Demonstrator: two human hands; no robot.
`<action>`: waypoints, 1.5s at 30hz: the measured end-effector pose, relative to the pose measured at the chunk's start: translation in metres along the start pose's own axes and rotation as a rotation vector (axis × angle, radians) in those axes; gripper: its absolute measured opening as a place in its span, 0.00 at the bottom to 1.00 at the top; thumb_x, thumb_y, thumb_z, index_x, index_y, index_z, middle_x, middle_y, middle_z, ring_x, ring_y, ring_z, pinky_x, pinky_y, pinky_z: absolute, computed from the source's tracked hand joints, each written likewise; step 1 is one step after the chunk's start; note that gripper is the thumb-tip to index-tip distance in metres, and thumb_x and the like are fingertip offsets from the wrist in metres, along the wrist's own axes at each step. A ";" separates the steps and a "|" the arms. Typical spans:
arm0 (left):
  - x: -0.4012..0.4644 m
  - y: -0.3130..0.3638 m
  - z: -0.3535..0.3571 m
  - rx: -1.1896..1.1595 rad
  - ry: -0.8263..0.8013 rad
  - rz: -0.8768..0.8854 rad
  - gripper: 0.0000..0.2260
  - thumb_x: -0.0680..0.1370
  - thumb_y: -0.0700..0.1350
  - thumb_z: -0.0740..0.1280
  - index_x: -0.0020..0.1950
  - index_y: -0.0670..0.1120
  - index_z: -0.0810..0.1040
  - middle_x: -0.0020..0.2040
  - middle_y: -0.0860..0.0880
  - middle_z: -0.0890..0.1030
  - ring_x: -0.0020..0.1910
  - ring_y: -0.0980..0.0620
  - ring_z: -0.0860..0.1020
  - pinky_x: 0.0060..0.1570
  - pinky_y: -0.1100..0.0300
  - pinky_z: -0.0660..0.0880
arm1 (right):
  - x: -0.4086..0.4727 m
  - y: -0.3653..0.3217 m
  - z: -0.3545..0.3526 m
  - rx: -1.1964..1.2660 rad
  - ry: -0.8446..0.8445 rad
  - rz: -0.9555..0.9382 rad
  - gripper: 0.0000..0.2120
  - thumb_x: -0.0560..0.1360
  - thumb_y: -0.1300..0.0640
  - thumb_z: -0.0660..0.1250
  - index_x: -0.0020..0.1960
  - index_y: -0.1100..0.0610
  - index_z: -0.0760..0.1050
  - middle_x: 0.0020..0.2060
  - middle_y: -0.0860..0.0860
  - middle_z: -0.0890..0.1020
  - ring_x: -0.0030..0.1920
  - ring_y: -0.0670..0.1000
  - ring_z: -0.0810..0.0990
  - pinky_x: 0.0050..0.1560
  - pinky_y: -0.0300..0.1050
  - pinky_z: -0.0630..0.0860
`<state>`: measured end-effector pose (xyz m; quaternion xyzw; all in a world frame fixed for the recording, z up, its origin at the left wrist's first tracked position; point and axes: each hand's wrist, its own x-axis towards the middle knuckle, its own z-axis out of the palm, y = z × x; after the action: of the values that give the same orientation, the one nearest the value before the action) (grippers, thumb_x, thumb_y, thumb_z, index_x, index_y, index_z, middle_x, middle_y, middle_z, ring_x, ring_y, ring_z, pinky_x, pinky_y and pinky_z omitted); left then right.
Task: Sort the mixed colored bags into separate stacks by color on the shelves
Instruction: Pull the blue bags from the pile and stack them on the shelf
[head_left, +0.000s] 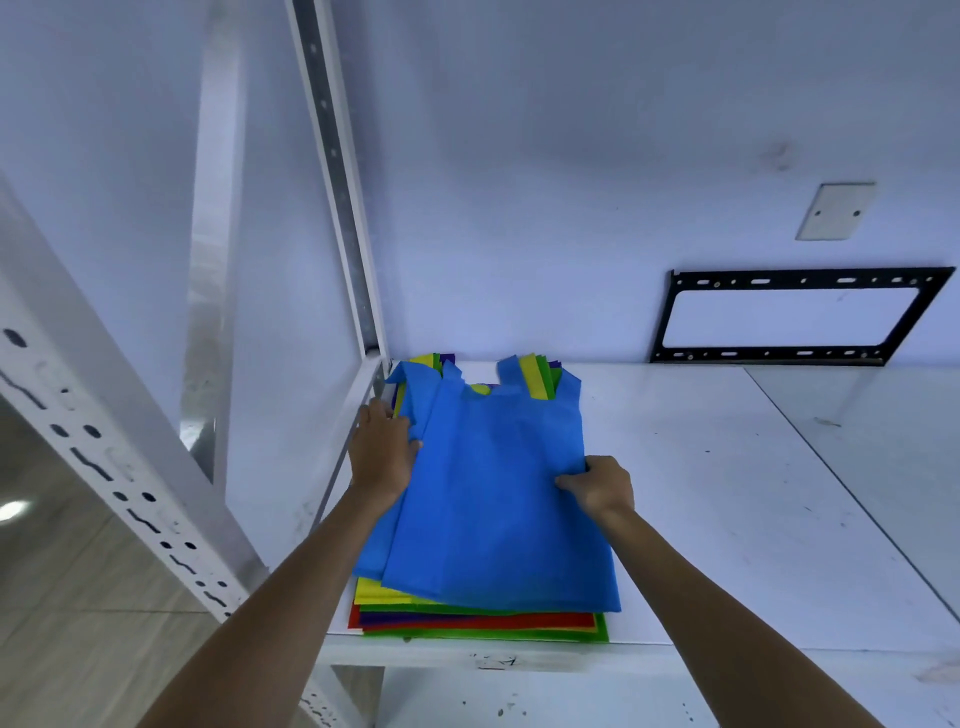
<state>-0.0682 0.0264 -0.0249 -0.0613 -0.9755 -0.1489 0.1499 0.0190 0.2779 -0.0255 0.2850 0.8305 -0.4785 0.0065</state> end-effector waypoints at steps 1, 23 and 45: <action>0.000 0.002 0.002 -0.014 0.012 0.002 0.10 0.77 0.46 0.67 0.41 0.40 0.76 0.51 0.45 0.72 0.52 0.46 0.72 0.45 0.54 0.72 | -0.001 -0.001 0.000 0.025 -0.013 -0.001 0.14 0.70 0.60 0.67 0.31 0.57 0.64 0.29 0.51 0.70 0.30 0.51 0.66 0.30 0.42 0.63; 0.010 -0.017 -0.029 -0.975 -0.810 -0.675 0.20 0.78 0.41 0.67 0.69 0.39 0.69 0.54 0.45 0.78 0.47 0.47 0.77 0.54 0.51 0.74 | 0.004 -0.014 -0.007 0.140 -0.152 0.060 0.18 0.67 0.57 0.77 0.53 0.63 0.78 0.54 0.57 0.82 0.49 0.57 0.80 0.45 0.48 0.78; -0.016 -0.026 0.013 -0.573 -0.361 -0.541 0.11 0.75 0.40 0.62 0.56 0.39 0.74 0.54 0.41 0.78 0.49 0.41 0.78 0.41 0.55 0.74 | -0.011 -0.015 0.034 -0.352 -0.029 -0.228 0.05 0.68 0.66 0.66 0.38 0.58 0.71 0.37 0.49 0.73 0.42 0.53 0.73 0.35 0.44 0.70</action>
<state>-0.0607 0.0047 -0.0489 0.1324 -0.8864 -0.4343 -0.0904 0.0118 0.2396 -0.0289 0.1768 0.9280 -0.3277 0.0139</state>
